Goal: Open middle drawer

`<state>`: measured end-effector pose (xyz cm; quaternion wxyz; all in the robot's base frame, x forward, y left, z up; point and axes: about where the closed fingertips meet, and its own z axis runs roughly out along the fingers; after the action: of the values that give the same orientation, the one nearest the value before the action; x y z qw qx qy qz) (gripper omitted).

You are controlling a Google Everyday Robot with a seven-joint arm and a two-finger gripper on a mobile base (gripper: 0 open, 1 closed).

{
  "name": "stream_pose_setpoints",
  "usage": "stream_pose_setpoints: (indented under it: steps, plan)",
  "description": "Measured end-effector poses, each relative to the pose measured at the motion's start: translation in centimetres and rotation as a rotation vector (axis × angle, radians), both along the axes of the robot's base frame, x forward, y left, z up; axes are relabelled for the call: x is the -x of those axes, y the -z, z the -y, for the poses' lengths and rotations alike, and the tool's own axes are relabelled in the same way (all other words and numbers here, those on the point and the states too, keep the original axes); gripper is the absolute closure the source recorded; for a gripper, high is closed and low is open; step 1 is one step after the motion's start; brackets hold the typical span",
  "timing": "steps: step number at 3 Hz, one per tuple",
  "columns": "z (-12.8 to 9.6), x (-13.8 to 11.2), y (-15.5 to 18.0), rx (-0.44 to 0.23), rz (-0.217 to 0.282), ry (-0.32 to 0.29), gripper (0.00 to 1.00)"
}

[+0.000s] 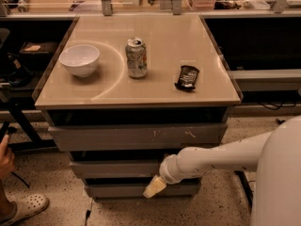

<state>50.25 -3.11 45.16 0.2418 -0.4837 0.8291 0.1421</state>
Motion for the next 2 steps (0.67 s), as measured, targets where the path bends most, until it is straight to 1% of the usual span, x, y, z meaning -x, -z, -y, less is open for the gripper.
stream_pose_setpoints:
  steps: [2]
  plan:
    - [-0.6,-0.7,3.2,-0.012,-0.025,-0.024,0.00]
